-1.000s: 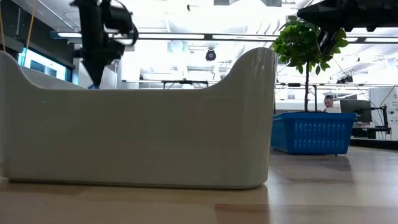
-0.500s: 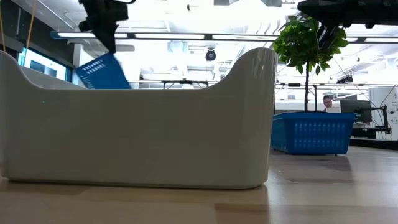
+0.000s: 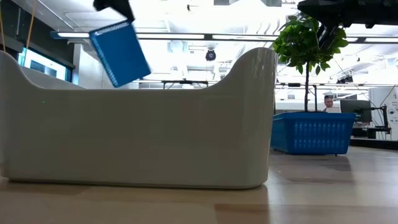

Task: Stack baskets by color
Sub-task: Stack the blue bin into the middle right blue basket

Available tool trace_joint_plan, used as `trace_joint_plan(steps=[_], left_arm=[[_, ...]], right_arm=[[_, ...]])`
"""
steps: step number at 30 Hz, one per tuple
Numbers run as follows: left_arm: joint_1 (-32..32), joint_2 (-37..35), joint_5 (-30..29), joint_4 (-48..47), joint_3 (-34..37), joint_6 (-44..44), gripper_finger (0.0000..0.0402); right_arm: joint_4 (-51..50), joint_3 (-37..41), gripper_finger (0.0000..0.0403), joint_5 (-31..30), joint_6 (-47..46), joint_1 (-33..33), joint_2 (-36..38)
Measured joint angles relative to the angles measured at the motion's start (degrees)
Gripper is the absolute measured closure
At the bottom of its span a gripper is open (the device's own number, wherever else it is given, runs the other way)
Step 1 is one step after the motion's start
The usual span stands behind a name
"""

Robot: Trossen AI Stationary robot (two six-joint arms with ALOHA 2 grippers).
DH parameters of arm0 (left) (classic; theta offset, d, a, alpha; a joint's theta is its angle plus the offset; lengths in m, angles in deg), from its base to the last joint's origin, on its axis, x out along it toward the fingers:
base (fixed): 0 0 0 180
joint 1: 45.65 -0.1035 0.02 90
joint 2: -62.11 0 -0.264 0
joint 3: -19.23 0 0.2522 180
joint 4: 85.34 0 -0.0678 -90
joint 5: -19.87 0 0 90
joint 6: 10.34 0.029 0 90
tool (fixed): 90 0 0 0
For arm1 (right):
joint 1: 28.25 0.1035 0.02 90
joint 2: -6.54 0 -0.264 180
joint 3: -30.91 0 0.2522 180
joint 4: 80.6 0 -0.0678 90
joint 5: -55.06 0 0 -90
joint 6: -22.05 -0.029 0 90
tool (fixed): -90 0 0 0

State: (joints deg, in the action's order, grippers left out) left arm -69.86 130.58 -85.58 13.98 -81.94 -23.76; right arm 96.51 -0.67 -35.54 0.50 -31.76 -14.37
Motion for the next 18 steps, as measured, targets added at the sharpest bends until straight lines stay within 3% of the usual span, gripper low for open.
trace_joint_plan(steps=[10,14,18], left_arm=[[18.7,12.3,0.3,14.5,-5.5,0.8,0.0401],[23.6,17.9,-0.3,14.7,-9.5,1.6,0.0402],[25.9,18.7,-0.3,13.5,-10.0,2.0,0.0401]], right_arm=[[0.1,0.0,0.0403,0.0,1.0,0.0,0.0],[0.1,0.0,0.0403,0.0,1.0,0.0,0.0],[0.1,0.0,0.0403,0.2,0.8,0.0,0.0]])
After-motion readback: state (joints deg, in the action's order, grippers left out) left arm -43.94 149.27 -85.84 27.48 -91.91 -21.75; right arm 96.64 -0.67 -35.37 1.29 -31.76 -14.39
